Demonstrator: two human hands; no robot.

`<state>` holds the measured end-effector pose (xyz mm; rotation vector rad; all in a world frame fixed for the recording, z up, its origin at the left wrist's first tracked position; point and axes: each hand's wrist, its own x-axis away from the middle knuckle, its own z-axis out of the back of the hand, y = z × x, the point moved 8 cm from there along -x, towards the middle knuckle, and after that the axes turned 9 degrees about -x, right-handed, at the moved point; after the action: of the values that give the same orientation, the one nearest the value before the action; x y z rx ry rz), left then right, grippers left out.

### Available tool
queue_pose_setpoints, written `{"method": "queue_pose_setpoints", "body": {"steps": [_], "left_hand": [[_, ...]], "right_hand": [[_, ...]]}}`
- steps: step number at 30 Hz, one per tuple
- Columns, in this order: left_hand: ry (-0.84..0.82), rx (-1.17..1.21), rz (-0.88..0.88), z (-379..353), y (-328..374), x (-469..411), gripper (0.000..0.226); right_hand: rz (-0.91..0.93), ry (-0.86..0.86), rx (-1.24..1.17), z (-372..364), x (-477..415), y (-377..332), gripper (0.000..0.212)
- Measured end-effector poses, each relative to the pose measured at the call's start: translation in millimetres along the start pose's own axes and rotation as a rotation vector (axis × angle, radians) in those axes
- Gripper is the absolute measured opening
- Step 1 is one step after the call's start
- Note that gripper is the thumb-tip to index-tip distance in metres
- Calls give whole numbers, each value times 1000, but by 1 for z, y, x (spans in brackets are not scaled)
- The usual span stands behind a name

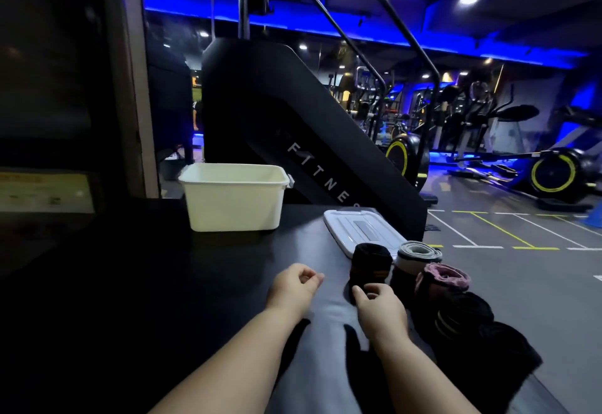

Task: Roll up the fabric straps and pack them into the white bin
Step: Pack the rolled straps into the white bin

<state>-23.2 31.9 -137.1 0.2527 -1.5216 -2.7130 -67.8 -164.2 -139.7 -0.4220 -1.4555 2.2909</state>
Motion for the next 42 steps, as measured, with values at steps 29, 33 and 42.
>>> {"method": "queue_pose_setpoints", "body": {"steps": [29,33,42], "left_hand": [[458,-213,239,201,-106,-142,60],[485,-113,244,206,-115,-172,83],[272,-46,259,190,-142,-211,90]], "right_hand": [[221,-280,-141,-231,-90,-121,62],[194,-229,-195,-246,-123,-129,78],[200,-251,-232,-272,-154,-126,77]]}}
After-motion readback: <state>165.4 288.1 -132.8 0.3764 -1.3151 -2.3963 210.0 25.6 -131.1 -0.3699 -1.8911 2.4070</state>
